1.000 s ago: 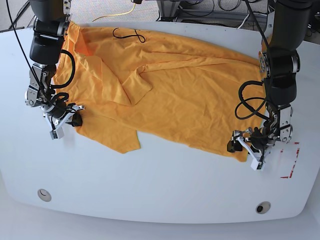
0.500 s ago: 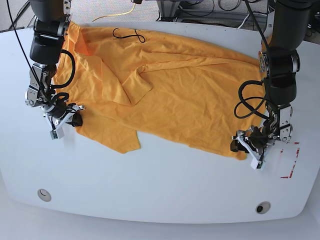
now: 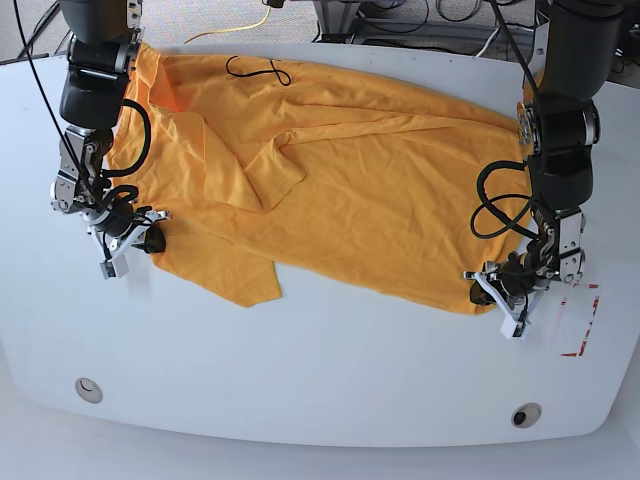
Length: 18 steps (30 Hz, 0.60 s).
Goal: Layout the t-shirt on the table in an organized manner, then fold the t-shirt properly
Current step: 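Hold both hem corners with both grippers, keeping the shirt taut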
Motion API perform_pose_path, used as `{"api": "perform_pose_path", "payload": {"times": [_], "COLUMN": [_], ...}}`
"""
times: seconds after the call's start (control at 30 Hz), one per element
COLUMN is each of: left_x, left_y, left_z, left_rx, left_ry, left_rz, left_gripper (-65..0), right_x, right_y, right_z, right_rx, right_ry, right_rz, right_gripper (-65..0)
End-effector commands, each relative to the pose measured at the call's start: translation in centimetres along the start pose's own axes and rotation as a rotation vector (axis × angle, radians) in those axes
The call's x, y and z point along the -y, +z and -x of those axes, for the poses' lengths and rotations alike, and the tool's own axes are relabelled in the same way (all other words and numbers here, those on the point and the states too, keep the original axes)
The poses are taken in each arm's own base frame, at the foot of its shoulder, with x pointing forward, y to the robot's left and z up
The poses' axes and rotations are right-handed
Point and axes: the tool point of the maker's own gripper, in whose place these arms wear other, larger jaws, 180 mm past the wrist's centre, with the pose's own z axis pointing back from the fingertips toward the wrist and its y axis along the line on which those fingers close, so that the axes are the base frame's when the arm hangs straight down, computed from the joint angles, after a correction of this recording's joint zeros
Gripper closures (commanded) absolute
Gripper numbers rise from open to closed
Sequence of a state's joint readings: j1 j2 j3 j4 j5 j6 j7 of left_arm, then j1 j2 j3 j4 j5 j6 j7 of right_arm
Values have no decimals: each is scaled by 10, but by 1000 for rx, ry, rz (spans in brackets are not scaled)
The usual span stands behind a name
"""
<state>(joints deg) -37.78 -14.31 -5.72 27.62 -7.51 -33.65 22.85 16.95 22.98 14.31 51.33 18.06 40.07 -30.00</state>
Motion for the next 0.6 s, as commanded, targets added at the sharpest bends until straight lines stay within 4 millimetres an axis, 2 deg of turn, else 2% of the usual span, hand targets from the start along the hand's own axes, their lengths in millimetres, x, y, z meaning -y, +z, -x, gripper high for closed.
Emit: {"api": "perform_pose_path", "payload": {"times": [0.0,0.13,0.37,0.57], "left_x": [-2,-1,2,5], "left_y": [7,14,21,25], "left_z": [-35,-54,-55,-45], "left_rx": [83,130,129,108], "left_ry": [-17,-57,-102,-137], "left_rz": [0,-9,-18,-26], "left_gripper": [0,0,0,0], "right_x": [6,7,11,20], "right_y": [3,4,7,23], "right_z": [-2,-2,-5,-23], "right_rx": [-23,-26,-37,-16], "right_ry": [25,27,35,69], "right_rz": [19,22,30,68], "right_gripper": [-2,-2,-2,-2]}}
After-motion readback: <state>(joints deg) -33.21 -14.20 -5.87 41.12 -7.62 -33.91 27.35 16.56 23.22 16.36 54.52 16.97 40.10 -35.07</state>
